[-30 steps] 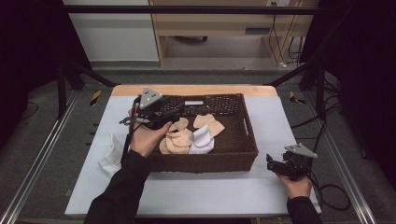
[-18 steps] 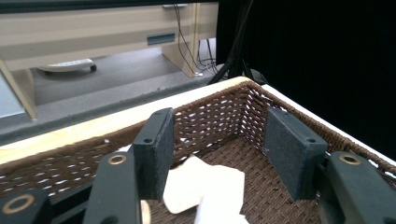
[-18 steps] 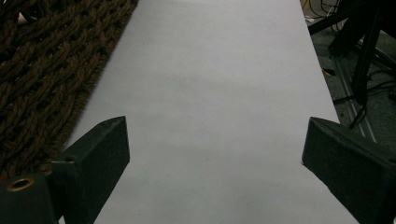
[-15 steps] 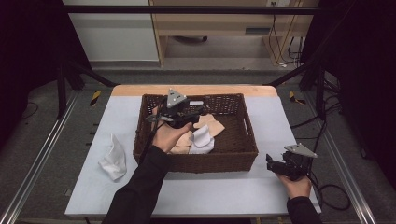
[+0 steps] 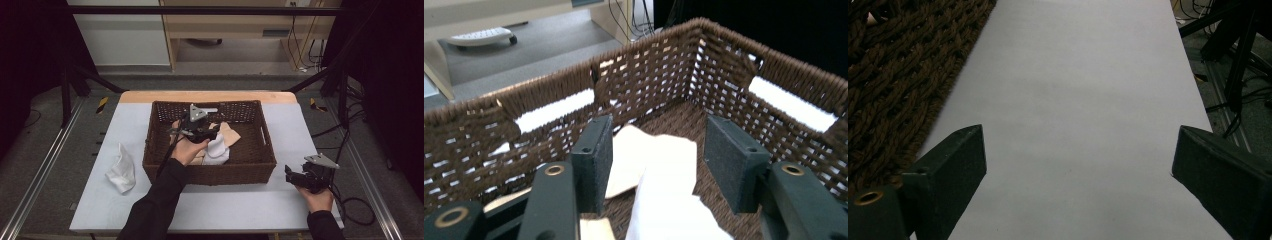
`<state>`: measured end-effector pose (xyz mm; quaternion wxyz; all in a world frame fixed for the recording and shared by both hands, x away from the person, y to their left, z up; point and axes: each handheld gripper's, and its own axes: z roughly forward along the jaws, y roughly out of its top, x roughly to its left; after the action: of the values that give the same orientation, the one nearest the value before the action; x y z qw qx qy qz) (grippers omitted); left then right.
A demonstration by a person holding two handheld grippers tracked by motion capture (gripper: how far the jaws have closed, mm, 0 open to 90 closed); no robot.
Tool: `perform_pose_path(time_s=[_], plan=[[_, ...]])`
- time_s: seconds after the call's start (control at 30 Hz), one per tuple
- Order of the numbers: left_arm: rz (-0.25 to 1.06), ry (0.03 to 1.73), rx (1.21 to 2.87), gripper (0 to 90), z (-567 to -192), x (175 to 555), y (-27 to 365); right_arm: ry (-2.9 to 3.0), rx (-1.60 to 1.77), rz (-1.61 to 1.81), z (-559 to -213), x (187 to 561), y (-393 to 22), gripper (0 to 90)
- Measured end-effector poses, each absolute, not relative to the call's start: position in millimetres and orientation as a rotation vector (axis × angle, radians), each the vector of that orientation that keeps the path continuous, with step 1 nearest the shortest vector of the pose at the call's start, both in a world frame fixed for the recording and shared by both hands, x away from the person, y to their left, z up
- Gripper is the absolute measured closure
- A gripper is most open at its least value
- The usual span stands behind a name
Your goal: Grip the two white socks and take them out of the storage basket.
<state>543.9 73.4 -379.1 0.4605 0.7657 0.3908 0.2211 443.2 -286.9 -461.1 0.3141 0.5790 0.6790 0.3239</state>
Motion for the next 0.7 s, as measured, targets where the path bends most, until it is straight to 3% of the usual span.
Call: perform_pose_path(time_s=[0.7], plan=[[0.487,1.004,2.061,51.1,-419.5,545.5,77.2,1.801,1.532,0.845,-461.7,443.7,-285.9,7.5]])
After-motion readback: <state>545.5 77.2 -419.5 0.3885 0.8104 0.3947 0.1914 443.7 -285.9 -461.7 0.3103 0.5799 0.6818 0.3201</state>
